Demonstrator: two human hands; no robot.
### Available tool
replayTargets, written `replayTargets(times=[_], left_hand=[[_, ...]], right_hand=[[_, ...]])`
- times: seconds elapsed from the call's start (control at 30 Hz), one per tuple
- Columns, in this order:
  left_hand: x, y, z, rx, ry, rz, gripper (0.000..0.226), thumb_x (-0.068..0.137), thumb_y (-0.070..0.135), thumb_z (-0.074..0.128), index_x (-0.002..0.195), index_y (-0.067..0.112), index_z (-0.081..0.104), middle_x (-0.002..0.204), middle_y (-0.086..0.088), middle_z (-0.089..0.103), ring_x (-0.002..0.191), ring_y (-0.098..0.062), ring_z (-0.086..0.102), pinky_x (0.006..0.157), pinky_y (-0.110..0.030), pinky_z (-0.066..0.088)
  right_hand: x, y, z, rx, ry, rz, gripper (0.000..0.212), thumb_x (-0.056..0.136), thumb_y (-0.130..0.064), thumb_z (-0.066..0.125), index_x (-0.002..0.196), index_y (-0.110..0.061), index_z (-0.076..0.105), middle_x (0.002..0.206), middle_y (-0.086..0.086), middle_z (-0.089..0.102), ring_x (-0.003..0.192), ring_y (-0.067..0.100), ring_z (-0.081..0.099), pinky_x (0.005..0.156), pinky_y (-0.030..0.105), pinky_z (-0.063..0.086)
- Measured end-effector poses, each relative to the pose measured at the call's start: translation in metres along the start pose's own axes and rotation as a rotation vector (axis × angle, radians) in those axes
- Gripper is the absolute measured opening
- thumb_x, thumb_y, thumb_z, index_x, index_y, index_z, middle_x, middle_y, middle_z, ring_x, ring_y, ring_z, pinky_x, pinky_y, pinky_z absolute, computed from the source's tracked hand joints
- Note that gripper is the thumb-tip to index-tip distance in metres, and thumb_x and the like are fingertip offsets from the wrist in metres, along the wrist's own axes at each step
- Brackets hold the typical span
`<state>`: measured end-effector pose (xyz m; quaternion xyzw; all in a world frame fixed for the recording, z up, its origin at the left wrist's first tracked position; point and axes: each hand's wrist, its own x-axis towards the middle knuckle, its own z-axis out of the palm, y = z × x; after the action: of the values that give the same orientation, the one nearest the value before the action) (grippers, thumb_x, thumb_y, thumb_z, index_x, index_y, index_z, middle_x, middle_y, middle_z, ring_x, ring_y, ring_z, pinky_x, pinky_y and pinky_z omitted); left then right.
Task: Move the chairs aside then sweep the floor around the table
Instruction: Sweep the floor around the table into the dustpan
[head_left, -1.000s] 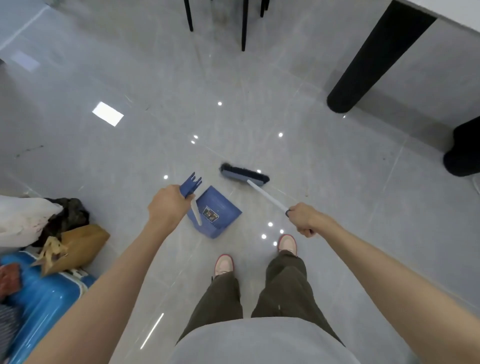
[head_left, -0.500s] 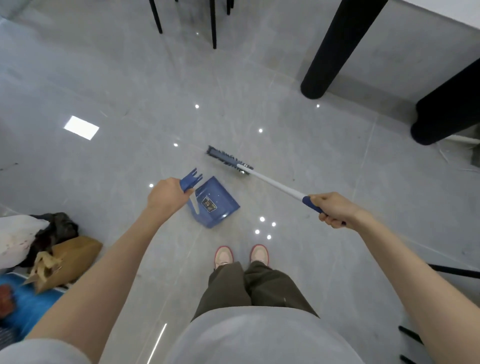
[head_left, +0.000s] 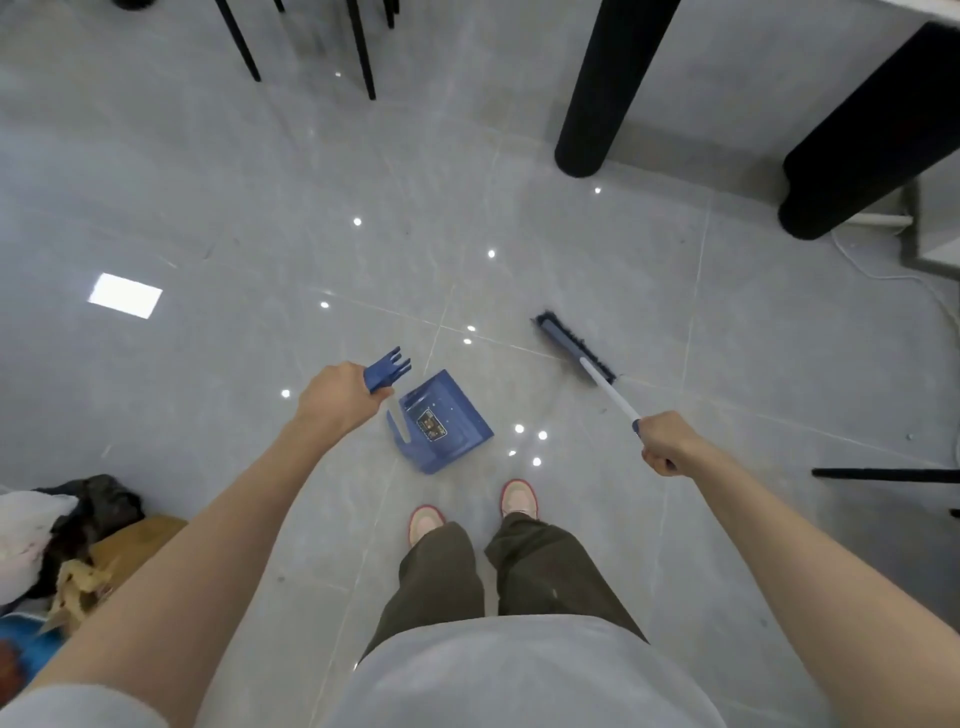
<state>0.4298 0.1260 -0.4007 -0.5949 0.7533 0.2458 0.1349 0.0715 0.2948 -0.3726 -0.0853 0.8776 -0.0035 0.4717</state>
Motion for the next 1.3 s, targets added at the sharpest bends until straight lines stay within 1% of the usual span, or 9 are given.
replayTargets(times=[0.17, 0.3, 0.43, 0.73, 0.87, 0.93, 1.03, 1.17, 1.3], left_hand=[[0.012, 0.014, -0.001, -0.001, 0.005, 0.046, 0.034, 0.093, 0.038, 0.052, 0.112, 0.012, 0.065, 0.077, -0.011, 0.061, 0.063, -0.02, 0.047, 0.053, -0.024, 0.031], [0.013, 0.026, -0.005, -0.027, 0.001, 0.054, 0.031, 0.091, 0.036, 0.056, 0.095, 0.007, 0.066, 0.079, -0.011, 0.063, 0.074, -0.03, 0.06, 0.059, -0.027, 0.039], [0.006, 0.034, -0.009, -0.015, -0.015, 0.097, 0.026, 0.092, 0.034, 0.054, 0.095, 0.011, 0.065, 0.074, -0.008, 0.056, 0.072, -0.031, 0.056, 0.059, -0.028, 0.039], [-0.008, 0.02, -0.024, 0.166, -0.121, 0.361, 0.032, 0.097, 0.03, 0.049, 0.116, 0.01, 0.064, 0.089, -0.02, 0.065, 0.083, -0.033, 0.06, 0.068, -0.031, 0.041], [-0.001, 0.027, -0.023, 0.146, -0.154, 0.338, 0.034, 0.094, 0.036, 0.051, 0.097, 0.005, 0.065, 0.081, -0.013, 0.061, 0.085, -0.032, 0.062, 0.065, -0.028, 0.04], [0.003, 0.025, -0.017, 0.171, -0.171, 0.347, 0.036, 0.093, 0.039, 0.05, 0.105, 0.009, 0.066, 0.08, -0.011, 0.061, 0.072, -0.028, 0.055, 0.062, -0.027, 0.038], [0.001, 0.02, -0.007, 0.218, -0.155, 0.367, 0.036, 0.093, 0.042, 0.048, 0.118, 0.021, 0.063, 0.073, -0.003, 0.052, 0.064, -0.023, 0.048, 0.057, -0.025, 0.035], [-0.01, 0.022, -0.004, 0.092, -0.171, 0.277, 0.032, 0.09, 0.04, 0.055, 0.079, 0.01, 0.059, 0.077, -0.014, 0.062, 0.076, -0.034, 0.062, 0.059, -0.027, 0.04], [-0.013, 0.024, -0.002, 0.037, -0.178, 0.238, 0.036, 0.09, 0.04, 0.058, 0.07, 0.01, 0.051, 0.082, -0.018, 0.066, 0.08, -0.037, 0.064, 0.063, -0.031, 0.045]], right_hand=[[-0.025, 0.001, 0.026, -0.062, -0.091, 0.0, 0.026, 0.096, -0.01, 0.039, 0.071, -0.004, 0.044, 0.049, 0.007, 0.039, 0.032, 0.012, 0.03, 0.037, 0.011, 0.022], [-0.059, -0.002, 0.049, -0.128, -0.228, -0.004, 0.026, 0.091, -0.005, 0.041, 0.066, -0.011, 0.04, 0.055, 0.006, 0.032, 0.039, 0.013, 0.021, 0.043, 0.016, 0.017], [-0.101, 0.002, 0.027, 0.146, -0.329, 0.029, 0.012, 0.094, -0.016, 0.047, 0.083, -0.014, 0.051, 0.056, 0.002, 0.03, 0.027, 0.008, 0.015, 0.032, 0.01, 0.014], [-0.138, 0.039, 0.027, 0.302, -0.138, -0.061, 0.015, 0.102, -0.019, 0.031, 0.105, -0.014, 0.045, 0.062, 0.005, 0.034, 0.042, 0.011, 0.021, 0.032, 0.011, 0.018], [-0.113, 0.047, 0.05, 0.354, -0.027, -0.036, 0.015, 0.099, -0.013, 0.03, 0.089, -0.011, 0.04, 0.062, 0.007, 0.034, 0.046, 0.013, 0.022, 0.035, 0.014, 0.018], [-0.096, 0.054, 0.064, 0.31, 0.044, -0.028, 0.028, 0.101, -0.015, 0.032, 0.075, -0.011, 0.041, 0.059, 0.008, 0.039, 0.044, 0.016, 0.03, 0.039, 0.02, 0.025], [-0.08, 0.068, 0.079, 0.307, 0.093, 0.047, 0.029, 0.103, -0.017, 0.033, 0.08, -0.007, 0.048, 0.054, 0.01, 0.042, 0.04, 0.018, 0.037, 0.041, 0.023, 0.026], [-0.08, 0.087, 0.098, 0.324, 0.07, 0.104, 0.034, 0.101, -0.014, 0.035, 0.068, -0.014, 0.041, 0.06, 0.007, 0.043, 0.046, 0.018, 0.04, 0.044, 0.023, 0.033], [-0.099, 0.081, 0.121, 0.316, -0.033, 0.093, 0.034, 0.099, -0.014, 0.036, 0.066, -0.018, 0.037, 0.063, 0.005, 0.043, 0.05, 0.017, 0.042, 0.046, 0.024, 0.038]])
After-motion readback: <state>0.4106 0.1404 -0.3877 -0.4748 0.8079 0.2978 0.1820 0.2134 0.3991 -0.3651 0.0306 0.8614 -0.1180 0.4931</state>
